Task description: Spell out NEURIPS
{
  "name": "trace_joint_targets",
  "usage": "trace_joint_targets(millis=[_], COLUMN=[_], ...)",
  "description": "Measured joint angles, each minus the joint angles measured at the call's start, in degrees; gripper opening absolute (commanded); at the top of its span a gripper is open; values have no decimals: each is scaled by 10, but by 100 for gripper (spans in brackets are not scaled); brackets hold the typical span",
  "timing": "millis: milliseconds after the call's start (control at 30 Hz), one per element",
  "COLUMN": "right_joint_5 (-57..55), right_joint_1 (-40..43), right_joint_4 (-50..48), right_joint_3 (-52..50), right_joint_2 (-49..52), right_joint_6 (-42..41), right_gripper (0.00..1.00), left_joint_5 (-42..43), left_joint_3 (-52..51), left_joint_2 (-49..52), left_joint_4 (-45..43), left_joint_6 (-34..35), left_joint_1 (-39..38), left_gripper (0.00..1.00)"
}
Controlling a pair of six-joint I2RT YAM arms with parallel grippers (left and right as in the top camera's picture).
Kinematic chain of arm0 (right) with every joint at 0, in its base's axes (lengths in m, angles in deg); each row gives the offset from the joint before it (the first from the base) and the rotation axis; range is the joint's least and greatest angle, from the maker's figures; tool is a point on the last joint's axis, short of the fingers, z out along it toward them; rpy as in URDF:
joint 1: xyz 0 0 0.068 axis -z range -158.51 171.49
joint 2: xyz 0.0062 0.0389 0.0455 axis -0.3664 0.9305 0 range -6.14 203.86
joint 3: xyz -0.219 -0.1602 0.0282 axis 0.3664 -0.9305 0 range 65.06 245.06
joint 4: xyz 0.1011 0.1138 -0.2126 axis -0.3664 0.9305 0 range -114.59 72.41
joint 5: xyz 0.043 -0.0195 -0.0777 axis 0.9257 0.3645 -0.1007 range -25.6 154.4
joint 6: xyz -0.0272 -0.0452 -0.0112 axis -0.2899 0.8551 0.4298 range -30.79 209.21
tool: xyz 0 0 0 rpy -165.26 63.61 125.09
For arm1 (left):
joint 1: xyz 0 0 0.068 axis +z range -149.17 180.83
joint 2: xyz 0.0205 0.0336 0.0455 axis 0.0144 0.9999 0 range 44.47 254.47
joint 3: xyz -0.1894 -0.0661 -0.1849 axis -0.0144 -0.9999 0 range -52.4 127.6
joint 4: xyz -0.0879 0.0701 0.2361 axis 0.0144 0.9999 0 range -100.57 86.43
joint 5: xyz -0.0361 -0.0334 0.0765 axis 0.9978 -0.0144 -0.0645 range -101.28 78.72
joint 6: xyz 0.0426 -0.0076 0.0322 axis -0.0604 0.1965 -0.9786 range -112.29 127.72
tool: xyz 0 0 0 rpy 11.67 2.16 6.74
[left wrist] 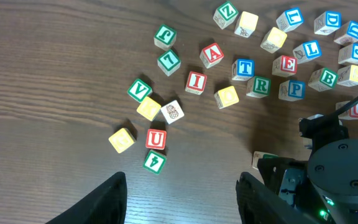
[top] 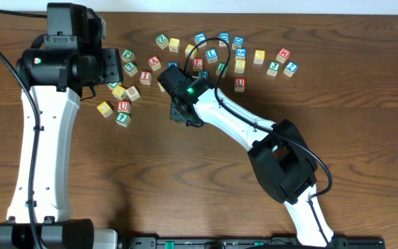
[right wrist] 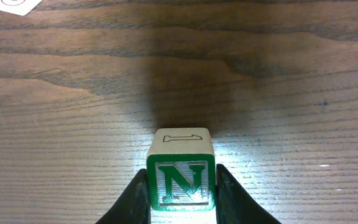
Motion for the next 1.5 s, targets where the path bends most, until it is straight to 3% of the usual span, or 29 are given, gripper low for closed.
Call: trace_joint_targets(millis=[300,967,1500], right_joint_5=[1,2,2], right_joint_1=[0,0,0], right_joint_4=[1,7,35], right_joint_3=[0,0,16], right_joint_2=[0,0,0], right_joint_6=[0,0,31], right_gripper=[24,37,35], left_joint_5=[0,0,0], left_joint_3=[0,0,0], left_joint_2=[0,0,0], left_joint_4=[0,0,0], left_joint_6=[0,0,0], left_joint_1=[0,0,0], left_gripper=[56,56,56])
